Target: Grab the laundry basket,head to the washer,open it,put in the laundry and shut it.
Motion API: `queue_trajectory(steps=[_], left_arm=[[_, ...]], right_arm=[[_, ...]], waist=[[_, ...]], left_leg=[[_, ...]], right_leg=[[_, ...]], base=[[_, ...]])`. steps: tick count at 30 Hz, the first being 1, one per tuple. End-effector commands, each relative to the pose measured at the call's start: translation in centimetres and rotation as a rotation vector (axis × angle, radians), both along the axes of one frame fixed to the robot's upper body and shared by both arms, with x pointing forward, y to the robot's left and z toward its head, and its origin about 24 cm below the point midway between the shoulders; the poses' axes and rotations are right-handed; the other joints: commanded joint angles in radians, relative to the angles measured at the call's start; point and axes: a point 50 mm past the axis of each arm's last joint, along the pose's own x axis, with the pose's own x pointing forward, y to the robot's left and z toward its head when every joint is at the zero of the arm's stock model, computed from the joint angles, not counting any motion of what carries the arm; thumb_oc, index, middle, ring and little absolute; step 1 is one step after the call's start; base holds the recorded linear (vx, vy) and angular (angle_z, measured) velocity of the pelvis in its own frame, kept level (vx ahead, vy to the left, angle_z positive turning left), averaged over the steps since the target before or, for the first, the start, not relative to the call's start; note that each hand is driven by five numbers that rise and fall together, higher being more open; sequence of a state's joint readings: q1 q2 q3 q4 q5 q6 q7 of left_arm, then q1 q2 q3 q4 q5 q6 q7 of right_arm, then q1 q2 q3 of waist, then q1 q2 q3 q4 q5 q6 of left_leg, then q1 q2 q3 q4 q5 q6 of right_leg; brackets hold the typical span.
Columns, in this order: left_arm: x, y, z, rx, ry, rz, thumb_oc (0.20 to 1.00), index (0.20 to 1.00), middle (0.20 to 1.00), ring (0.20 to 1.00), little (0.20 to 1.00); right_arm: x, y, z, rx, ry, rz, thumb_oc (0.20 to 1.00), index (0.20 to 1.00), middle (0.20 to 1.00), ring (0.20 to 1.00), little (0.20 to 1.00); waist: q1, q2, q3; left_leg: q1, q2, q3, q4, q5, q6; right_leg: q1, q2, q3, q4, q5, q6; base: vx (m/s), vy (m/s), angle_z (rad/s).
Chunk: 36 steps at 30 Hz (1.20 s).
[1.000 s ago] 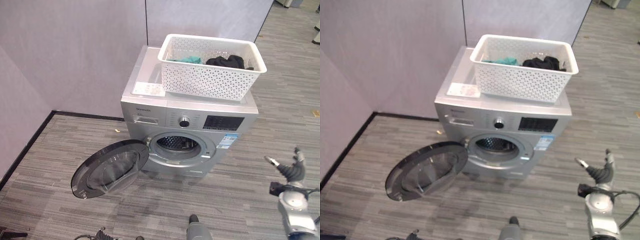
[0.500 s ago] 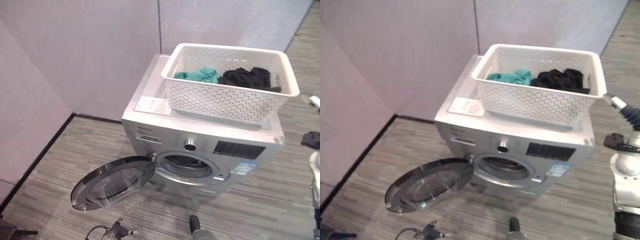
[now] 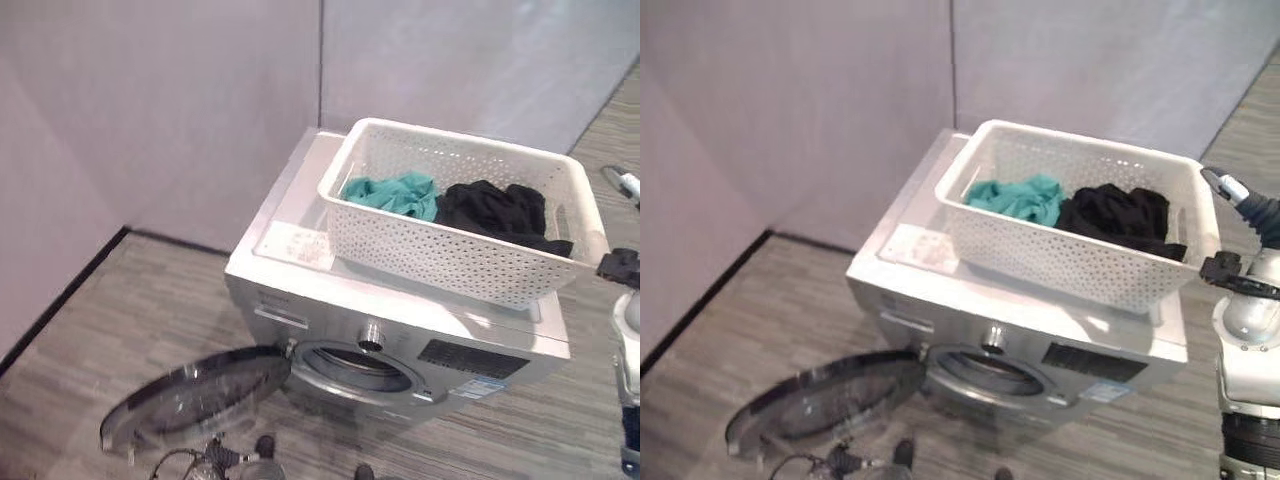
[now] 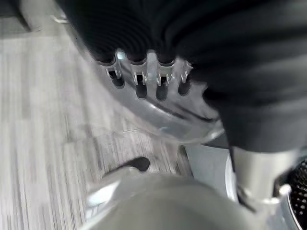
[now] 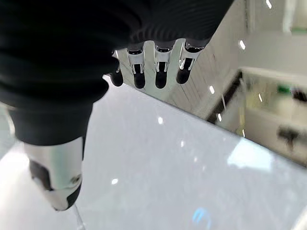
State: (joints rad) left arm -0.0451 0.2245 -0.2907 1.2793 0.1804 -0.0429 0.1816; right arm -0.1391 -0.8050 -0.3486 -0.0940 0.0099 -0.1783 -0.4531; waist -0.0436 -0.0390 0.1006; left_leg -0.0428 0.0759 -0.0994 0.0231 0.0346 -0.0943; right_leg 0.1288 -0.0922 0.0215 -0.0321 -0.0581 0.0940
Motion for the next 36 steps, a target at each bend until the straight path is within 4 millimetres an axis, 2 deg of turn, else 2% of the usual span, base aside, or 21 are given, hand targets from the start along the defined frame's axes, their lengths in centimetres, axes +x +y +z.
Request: queue_trajectory(steps=[1,4,6,7,9,10,13,16,18,19,20,22,23,30,34,35,36], left_arm=[[-1.4,0.0,-0.5,-0.012,0.084,-0.035,1.000,1.000,1.000,1.000,1.000],[-1.9,0.4,-0.5,-0.014,0.098,-0.022,1.000,1.000,1.000,1.000,1.000],[-2.5,0.8,-0.5,-0.030,0.108,0.013,1.000,1.000,1.000,1.000,1.000],[-2.5,0.7,-0.5,-0.032,0.108,0.016,1.000,1.000,1.000,1.000,1.000],[-3.2,0.9,-0.6,-0.050,0.129,0.041,1.000,1.000,1.000,1.000,1.000],[-3.3,0.8,-0.7,-0.054,0.128,0.046,1.000,1.000,1.000,1.000,1.000],[-3.7,0.6,-0.8,-0.084,0.146,0.080,1.000,1.000,1.000,1.000,1.000],[-4.1,0.5,-0.9,-0.101,0.158,0.098,1.000,1.000,1.000,1.000,1.000],[-4.4,0.2,-1.0,-0.124,0.167,0.092,1.000,1.000,1.000,1.000,1.000],[-4.4,0.2,-1.0,-0.125,0.167,0.094,1.000,1.000,1.000,1.000,1.000],[-4.6,0.1,-1.0,-0.137,0.176,0.092,1.000,1.000,1.000,1.000,1.000],[-4.7,0.1,-1.0,-0.146,0.175,0.097,1.000,1.000,1.000,1.000,1.000],[-4.7,0.0,-1.0,-0.148,0.173,0.096,1.000,1.000,1.000,1.000,1.000],[-3.9,0.0,-0.9,-0.170,0.129,0.109,1.000,1.000,1.000,1.000,1.000],[-3.6,-0.1,-0.8,-0.179,0.110,0.121,1.000,1.000,1.000,1.000,1.000],[-3.7,-0.1,-0.8,-0.181,0.110,0.120,1.000,1.000,1.000,1.000,1.000],[-3.7,-0.2,-0.8,-0.184,0.109,0.122,1.000,1.000,1.000,1.000,1.000]], right_arm=[[1.6,1.4,3.7,-0.113,0.040,0.176,1.000,1.000,1.000,1.000,1.000],[2.7,1.9,4.5,-0.160,0.104,0.225,1.000,1.000,1.000,1.000,1.000],[4.3,2.2,5.2,-0.246,0.243,0.256,1.000,1.000,1.000,1.000,1.000],[4.4,2.3,5.2,-0.248,0.243,0.260,1.000,1.000,1.000,1.000,1.000],[5.5,1.4,5.5,-0.317,0.421,0.249,1.000,1.000,1.000,1.000,1.000],[5.7,1.6,5.6,-0.322,0.421,0.254,1.000,1.000,1.000,1.000,1.000],[6.2,-0.1,4.4,-0.380,0.659,0.210,1.000,1.000,1.000,1.000,1.000],[5.8,-1.1,3.4,-0.385,0.759,0.195,1.000,1.000,1.000,1.000,1.000],[5.6,-2.1,1.9,-0.415,0.913,0.184,1.000,1.000,1.000,1.000,1.000],[5.7,-2.1,1.9,-0.416,0.913,0.185,1.000,1.000,1.000,1.000,1.000],[5.7,-2.3,1.2,-0.439,0.988,0.192,1.000,1.000,1.000,1.000,1.000],[5.8,-2.2,0.4,-0.449,1.047,0.206,0.931,0.931,0.931,0.931,0.931],[6.0,-2.1,0.2,-0.460,1.065,0.210,0.928,0.928,0.928,0.928,0.928],[7.3,-1.5,-0.8,-0.496,1.169,0.220,0.934,0.934,0.934,0.934,0.934],[7.8,-1.3,-0.7,-0.526,1.188,0.210,0.959,0.959,0.959,0.959,0.959],[8.0,-1.3,-0.4,-0.548,1.193,0.189,1.000,1.000,1.000,1.000,1.000],[8.2,-1.3,-0.3,-0.559,1.193,0.178,1.000,1.000,1.000,1.000,1.000]], waist=[[0.058,-0.039,-0.069],[0.065,-0.043,-0.076],[0.071,-0.053,-0.084],[0.069,-0.051,-0.083],[0.074,-0.065,-0.089],[0.069,-0.061,-0.089],[0.061,-0.077,-0.095],[0.058,-0.083,-0.097],[0.062,-0.094,-0.097],[0.060,-0.093,-0.097],[0.064,-0.100,-0.096],[0.070,-0.104,-0.092],[0.073,-0.105,-0.090],[0.088,-0.109,-0.073],[0.091,-0.104,-0.062],[0.092,-0.102,-0.056],[0.092,-0.100,-0.052]], left_leg=[[0.060,0.031,0.041,0.013,-0.083,0.020],[0.079,0.034,0.059,-0.003,-0.082,0.020],[0.093,0.034,0.069,-0.017,-0.080,0.020],[0.094,0.034,0.070,-0.018,-0.080,0.020],[0.105,0.039,0.073,-0.038,-0.072,0.016],[0.107,0.039,0.073,-0.040,-0.071,0.015],[0.114,0.046,0.078,-0.068,-0.057,0.007],[0.116,0.049,0.074,-0.079,-0.052,0.004],[0.117,0.053,0.071,-0.090,-0.047,0.001],[0.117,0.053,0.071,-0.091,-0.047,0.001],[0.116,0.056,0.070,-0.093,-0.047,-0.001],[0.113,0.058,0.068,-0.094,-0.045,-0.003],[0.111,0.059,0.067,-0.094,-0.045,-0.003],[0.089,0.067,0.063,-0.103,-0.036,-0.010],[0.080,0.069,0.060,-0.105,-0.032,-0.012],[0.075,0.068,0.059,-0.107,-0.030,-0.013],[0.072,0.069,0.059,-0.107,-0.030,-0.013]], right_leg=[[-0.102,-0.016,0.012,0.085,0.017,0.012],[-0.095,-0.023,0.014,0.071,0.023,0.017],[-0.087,-0.031,0.012,0.057,0.031,0.024],[-0.086,-0.031,0.012,0.056,0.031,0.024],[-0.085,-0.034,0.008,0.051,0.034,0.028],[-0.084,-0.034,0.008,0.051,0.034,0.027],[-0.084,-0.036,-0.005,0.044,0.036,0.034],[-0.084,-0.038,-0.012,0.043,0.036,0.037],[-0.087,-0.038,-0.022,0.044,0.035,0.040],[-0.087,-0.038,-0.022,0.045,0.035,0.040],[-0.089,-0.039,-0.027,0.043,0.036,0.042],[-0.092,-0.040,-0.032,0.041,0.038,0.045],[-0.093,-0.040,-0.033,0.040,0.038,0.045],[-0.109,-0.038,-0.047,0.019,0.046,0.048],[-0.114,-0.036,-0.052,0.011,0.049,0.047],[-0.117,-0.035,-0.054,0.006,0.052,0.047],[-0.118,-0.035,-0.054,0.003,0.054,0.048]], base=[[0.07,0.079,-0.26],[0.06,0.057,-0.37],[0.05,0.042,-0.08],[0.04,0.028,0.12],[0.04,0.032,0.05],[0.02,0.018,0.04],[0.03,0.030,0.02],[0.00,0.000,0.00],[0.02,0.004,-0.06],[0.03,0.001,0.00],[0.02,-0.005,0.04],[0.01,-0.004,-0.01],[0.00,0.002,-0.05],[-0.01,-0.005,0.02],[-0.02,-0.009,0.05],[-0.02,-0.005,0.09],[-0.02,-0.004,0.10]])
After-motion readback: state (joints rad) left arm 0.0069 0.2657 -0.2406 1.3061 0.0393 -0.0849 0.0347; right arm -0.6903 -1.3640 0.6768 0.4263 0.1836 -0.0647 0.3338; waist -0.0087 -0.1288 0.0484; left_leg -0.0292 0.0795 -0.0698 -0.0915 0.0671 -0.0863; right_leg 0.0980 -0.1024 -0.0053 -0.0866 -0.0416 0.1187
